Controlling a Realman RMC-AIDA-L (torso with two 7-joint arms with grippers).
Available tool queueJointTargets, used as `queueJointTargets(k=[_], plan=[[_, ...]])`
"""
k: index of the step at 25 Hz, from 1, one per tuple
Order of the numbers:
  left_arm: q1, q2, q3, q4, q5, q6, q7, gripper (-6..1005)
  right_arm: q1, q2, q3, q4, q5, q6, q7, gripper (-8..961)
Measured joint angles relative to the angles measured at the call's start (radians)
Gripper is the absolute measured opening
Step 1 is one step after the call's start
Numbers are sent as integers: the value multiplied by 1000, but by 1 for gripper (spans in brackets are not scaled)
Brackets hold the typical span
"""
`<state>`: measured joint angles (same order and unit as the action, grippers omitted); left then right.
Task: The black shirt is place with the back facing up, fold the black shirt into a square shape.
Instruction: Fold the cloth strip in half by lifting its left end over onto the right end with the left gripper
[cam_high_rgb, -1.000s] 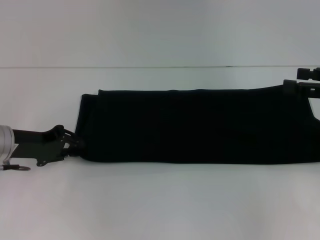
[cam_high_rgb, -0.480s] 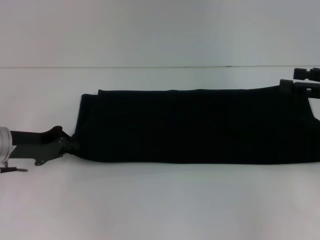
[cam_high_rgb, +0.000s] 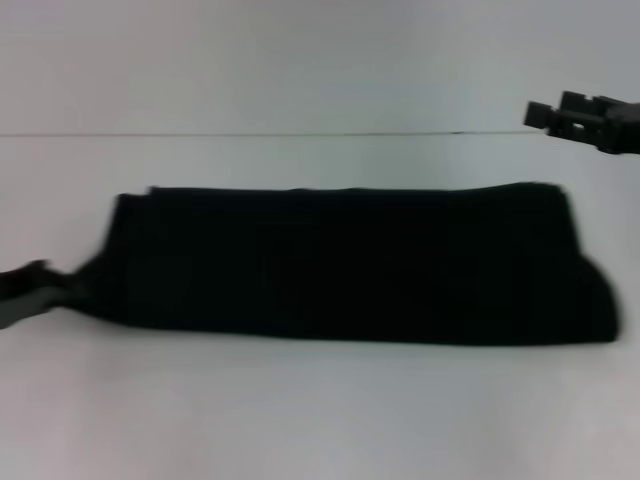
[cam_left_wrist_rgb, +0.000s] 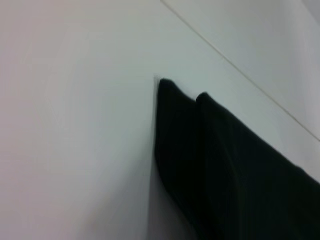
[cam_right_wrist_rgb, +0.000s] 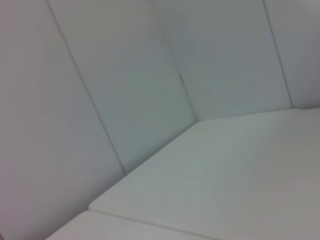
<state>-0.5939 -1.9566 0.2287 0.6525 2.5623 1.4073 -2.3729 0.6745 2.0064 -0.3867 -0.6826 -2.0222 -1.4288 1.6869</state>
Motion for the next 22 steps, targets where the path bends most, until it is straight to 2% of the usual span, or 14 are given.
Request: queueJointTargets(k=[4,8,11,12,13,15,17,19,22], plan=[[77,28,-63,111,3,82,24,50,32,14,-2,24,2,40,2,906],[101,54,-102,163,2,147,36,59,48,27,-8,34,3,58,-7,904],[58,69,-99,162,-31,225,41,66,48,29,-10,35,4,60,-11,903],[6,75,-84,139,-75,282,45,68,46,29,-10,34,5,60,-11,902],[6,75,-84,139,-75,282,45,70,41,28,-8,32,5,60,-13,902],[-72,72,-39,84,-141,331,51,75,24,20,-3,27,15,53,-19,901],[-164,55,25,11,-199,341,54,80,14,13,-4,26,24,50,-22,900],[-248,21,88,-52,-241,320,63,84,-4,1,-6,24,39,45,-27,899],[-368,-74,171,-107,-257,212,86,91,-33,-26,-8,23,51,35,-40,898]])
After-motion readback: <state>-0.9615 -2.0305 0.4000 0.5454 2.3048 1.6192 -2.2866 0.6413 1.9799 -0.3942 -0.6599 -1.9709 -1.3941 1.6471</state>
